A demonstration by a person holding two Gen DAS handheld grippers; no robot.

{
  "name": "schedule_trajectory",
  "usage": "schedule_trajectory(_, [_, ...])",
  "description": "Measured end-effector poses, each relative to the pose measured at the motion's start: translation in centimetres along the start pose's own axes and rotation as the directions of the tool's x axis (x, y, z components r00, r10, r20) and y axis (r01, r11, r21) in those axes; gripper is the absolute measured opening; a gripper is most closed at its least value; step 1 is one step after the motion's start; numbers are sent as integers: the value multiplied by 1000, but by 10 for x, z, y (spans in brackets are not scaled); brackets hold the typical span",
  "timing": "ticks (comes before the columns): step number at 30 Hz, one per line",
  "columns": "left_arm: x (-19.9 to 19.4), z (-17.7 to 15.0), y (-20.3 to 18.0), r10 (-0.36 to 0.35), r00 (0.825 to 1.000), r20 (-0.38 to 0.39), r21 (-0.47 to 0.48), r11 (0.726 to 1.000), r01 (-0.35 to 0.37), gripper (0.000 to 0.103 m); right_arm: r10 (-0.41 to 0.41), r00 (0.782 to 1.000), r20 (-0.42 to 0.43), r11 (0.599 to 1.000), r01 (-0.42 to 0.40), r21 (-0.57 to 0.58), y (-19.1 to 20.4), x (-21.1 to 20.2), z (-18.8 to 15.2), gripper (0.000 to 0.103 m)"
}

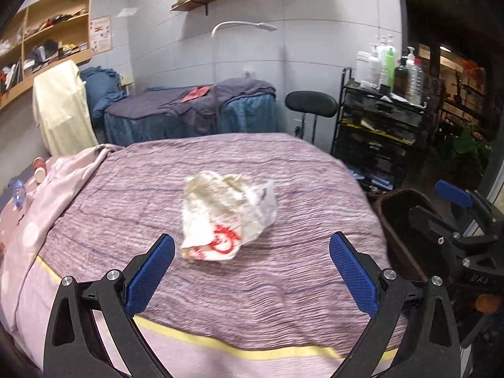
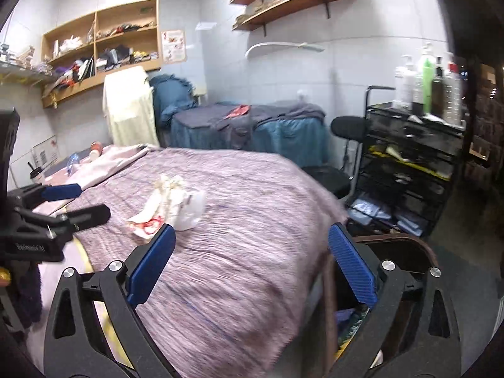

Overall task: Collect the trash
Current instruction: 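Move both tools back over the crumpled plastic bags on the bed, then grasp the white-and-red bag with the right tool while the left tool grasps the knotted bag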

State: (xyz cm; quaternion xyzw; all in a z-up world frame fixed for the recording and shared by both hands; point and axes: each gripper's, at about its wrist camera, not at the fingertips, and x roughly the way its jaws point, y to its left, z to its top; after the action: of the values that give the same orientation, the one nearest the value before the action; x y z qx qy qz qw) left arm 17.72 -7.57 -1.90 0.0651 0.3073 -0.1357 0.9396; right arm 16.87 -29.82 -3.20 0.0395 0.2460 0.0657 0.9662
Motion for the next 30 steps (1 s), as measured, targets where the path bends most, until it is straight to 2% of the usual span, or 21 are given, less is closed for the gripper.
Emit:
schedule_trajectory(3, [3, -7, 22, 26, 999, -36, -24, 999, -27, 97, 37, 997, -73, 999, -39, -18, 14, 19, 8, 97])
schedule_trajectory(10, [18, -24, 59, 67, 990, -122, -52, 996, -74, 97, 130, 968, -215, 991, -133, 4, 36, 69, 11, 97])
schedule_trajectory(16, [29, -30, 83, 77, 983, -166, -81, 992, -92, 97, 191, 927, -323, 981, -193, 26, 59, 114, 19, 97])
schedule_trajectory(19, [30, -30, 92, 73, 983, -170, -106, 990, -92, 97, 233, 899, -370, 971, -235, 40, 74, 136, 23, 97])
schedule_trajectory(22, [32, -31, 98, 72, 982, -176, -118, 989, -93, 97, 226, 872, -434, 971, -235, 34, 89, 162, 23, 97])
schedule_trajectory(26, [34, -32, 105, 68, 981, -182, -122, 988, -91, 97, 257, 826, -501, 963, -262, 63, 102, 192, 20, 76])
schedule_trajectory(28, [35, -33, 108, 64, 981, -181, -128, 988, -88, 97, 264, 812, -520, 962, -261, 82, 104, 204, 19, 68])
schedule_trajectory(30, [37, -32, 110, 59, 981, -184, -131, 988, -84, 97, 280, 799, -532, 958, -271, 97, 108, 212, 17, 48])
